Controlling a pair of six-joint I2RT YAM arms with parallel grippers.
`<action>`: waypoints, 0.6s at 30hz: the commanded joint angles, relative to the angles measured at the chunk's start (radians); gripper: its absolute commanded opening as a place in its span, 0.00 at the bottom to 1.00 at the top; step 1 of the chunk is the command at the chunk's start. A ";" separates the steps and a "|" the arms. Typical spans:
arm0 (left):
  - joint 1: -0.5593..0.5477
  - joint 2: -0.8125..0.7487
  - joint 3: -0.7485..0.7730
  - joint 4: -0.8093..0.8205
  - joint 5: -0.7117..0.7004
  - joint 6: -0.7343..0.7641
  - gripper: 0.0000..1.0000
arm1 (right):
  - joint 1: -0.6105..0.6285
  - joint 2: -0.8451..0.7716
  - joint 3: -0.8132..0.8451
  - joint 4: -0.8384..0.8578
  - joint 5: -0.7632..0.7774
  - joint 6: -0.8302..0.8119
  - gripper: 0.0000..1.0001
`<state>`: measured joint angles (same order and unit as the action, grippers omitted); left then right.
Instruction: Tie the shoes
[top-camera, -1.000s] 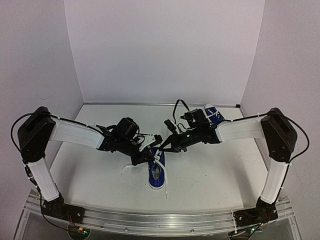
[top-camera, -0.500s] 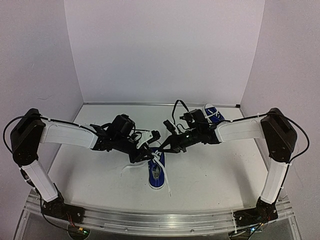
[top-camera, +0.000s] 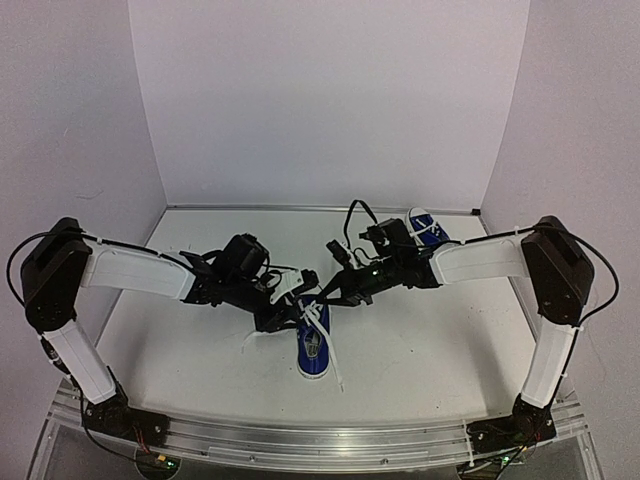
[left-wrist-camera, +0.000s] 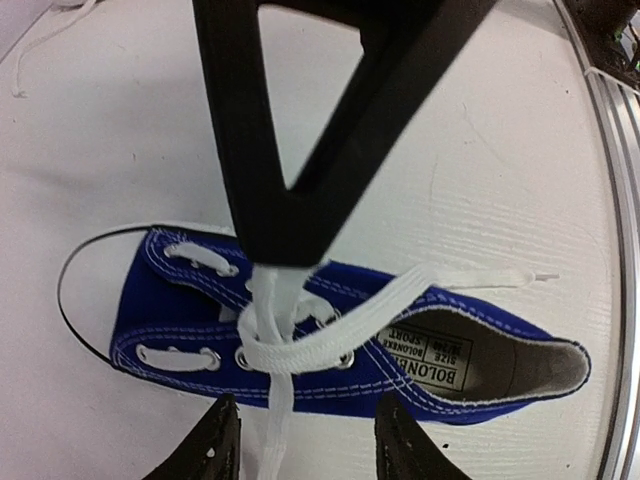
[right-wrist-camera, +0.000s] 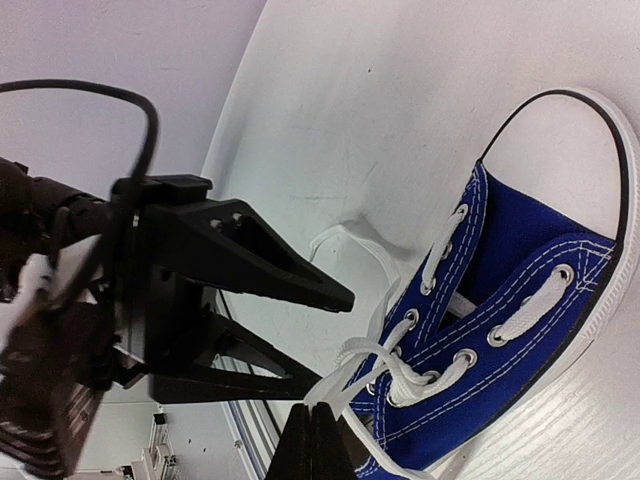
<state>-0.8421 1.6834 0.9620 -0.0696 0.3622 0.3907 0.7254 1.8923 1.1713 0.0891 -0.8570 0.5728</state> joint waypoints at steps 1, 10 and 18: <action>0.003 -0.028 -0.063 -0.032 0.001 0.026 0.47 | 0.008 -0.028 0.019 0.020 -0.005 -0.002 0.00; 0.003 -0.135 -0.097 0.065 -0.038 -0.011 0.42 | 0.009 -0.026 0.021 0.022 -0.013 -0.002 0.00; 0.003 -0.068 0.004 0.146 -0.047 -0.006 0.32 | 0.011 -0.028 0.016 0.023 -0.011 -0.004 0.00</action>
<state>-0.8422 1.5888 0.8937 -0.0083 0.3120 0.3875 0.7278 1.8923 1.1713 0.0891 -0.8576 0.5728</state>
